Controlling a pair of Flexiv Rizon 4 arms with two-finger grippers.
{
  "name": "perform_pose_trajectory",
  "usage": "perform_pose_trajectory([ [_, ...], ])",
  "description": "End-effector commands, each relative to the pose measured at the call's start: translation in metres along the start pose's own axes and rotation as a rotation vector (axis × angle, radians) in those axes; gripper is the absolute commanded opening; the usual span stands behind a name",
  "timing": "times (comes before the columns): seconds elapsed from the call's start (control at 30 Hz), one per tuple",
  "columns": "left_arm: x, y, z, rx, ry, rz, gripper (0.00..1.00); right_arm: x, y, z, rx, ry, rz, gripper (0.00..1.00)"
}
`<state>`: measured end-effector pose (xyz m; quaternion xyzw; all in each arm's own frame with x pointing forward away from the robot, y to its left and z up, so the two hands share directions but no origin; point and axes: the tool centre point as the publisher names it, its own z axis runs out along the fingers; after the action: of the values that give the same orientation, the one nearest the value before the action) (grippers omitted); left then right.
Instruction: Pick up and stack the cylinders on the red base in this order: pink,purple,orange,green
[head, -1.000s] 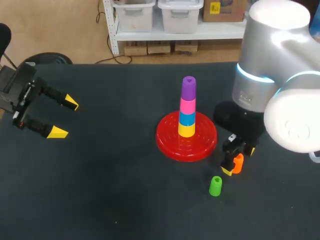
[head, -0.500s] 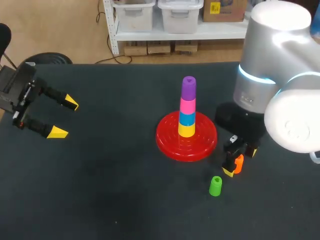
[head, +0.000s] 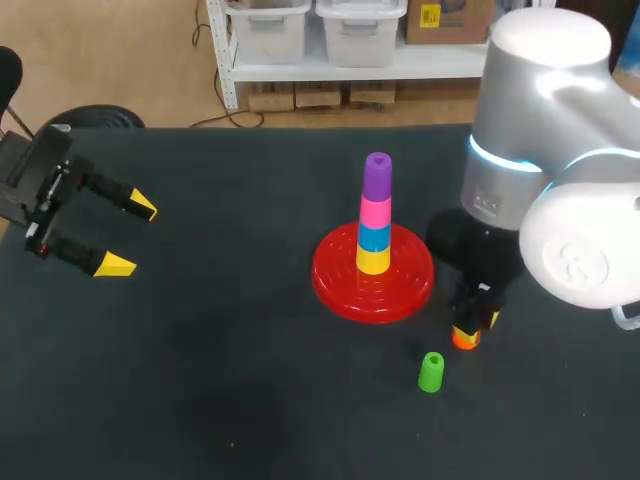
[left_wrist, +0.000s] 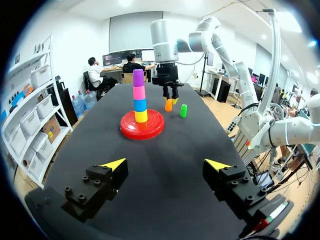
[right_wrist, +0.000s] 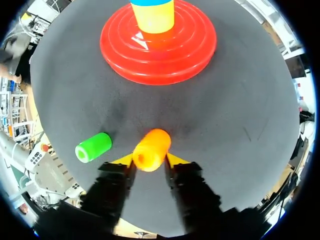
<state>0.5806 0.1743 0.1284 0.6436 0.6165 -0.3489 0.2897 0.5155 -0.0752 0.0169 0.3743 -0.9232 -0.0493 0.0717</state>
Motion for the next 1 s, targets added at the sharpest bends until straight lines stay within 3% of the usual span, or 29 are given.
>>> perform_pose_trajectory([
  [0.03,0.001,0.0,0.001,-0.001,-0.001,0.003,1.0,0.0,0.001,0.0,0.003,0.001,0.001,0.0],
  [0.4,0.001,0.0,0.001,-0.001,-0.001,0.003,1.0,-0.001,0.001,-0.002,0.018,0.007,0.009,0.0],
  [0.43,0.001,0.0,0.001,-0.001,-0.001,0.003,1.0,-0.002,0.001,-0.003,0.019,0.003,0.009,0.13],
  [0.47,0.001,0.0,0.001,-0.001,-0.001,0.003,1.0,-0.002,0.001,-0.004,0.014,-0.004,0.006,0.35],
  [0.5,0.001,0.0,0.001,-0.001,-0.001,0.003,1.0,-0.002,0.002,-0.004,0.014,-0.008,0.009,0.85],
  [0.53,0.001,0.0,0.001,-0.001,-0.001,0.003,1.0,-0.003,0.003,-0.006,0.011,-0.025,-0.001,1.0],
  [0.77,0.001,0.0,0.001,-0.001,-0.001,0.003,1.0,-0.017,0.015,-0.02,0.036,-0.069,-0.053,1.0],
  [1.0,0.001,0.0,0.001,-0.001,-0.001,0.003,1.0,-0.024,0.01,-0.014,0.024,-0.06,-0.062,1.0],
])
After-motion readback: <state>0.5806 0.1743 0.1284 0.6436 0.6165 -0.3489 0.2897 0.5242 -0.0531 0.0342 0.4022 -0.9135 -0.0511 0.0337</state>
